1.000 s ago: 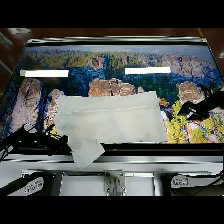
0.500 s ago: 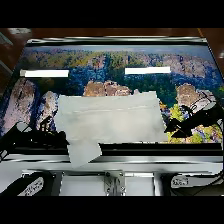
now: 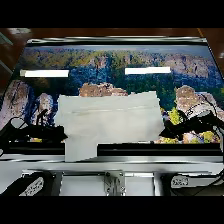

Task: Fold the shirts.

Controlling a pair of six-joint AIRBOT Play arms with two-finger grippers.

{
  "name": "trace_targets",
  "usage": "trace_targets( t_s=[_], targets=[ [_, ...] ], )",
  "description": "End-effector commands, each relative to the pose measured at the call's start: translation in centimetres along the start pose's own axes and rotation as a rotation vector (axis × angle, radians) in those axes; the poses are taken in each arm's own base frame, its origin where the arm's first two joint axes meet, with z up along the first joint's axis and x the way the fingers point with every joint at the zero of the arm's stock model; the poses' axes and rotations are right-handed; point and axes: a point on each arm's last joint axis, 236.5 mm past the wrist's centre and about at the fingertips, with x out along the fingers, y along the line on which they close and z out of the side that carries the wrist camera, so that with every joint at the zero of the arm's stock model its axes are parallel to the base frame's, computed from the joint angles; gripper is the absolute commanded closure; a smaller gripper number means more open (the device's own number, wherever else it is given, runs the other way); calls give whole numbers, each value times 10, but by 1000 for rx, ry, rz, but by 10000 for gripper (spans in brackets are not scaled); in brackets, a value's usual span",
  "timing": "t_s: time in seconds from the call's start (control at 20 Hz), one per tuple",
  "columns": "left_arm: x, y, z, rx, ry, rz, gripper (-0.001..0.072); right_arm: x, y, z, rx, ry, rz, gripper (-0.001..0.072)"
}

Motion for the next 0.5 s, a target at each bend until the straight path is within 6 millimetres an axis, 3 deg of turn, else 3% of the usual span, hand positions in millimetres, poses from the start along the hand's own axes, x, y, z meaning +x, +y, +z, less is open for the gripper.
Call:
trace_targets(
  t_s=[0.0, 0.1, 0.2, 0.35, 0.45],
  targets=[
    [-24, -19, 35, 89, -97, -11, 668, -17, 54, 27, -80, -113, 160, 643],
    [-46, -45, 60, 113, -173, -58, 668, -31, 77, 52, -182, -186, 99, 643],
    [-66, -58, 83, 144, -240, -66, 669, -50, 98, 90, -251, -307, 1, 644],
    [-75, -51, 122, 102, -296, -59, 670, -88, 121, 148, -317, -527, -171, 645],
    [-66, -41, 142, 64, -270, -57, 669, -94, 131, 166, -361, -544, -248, 645]
  ],
)
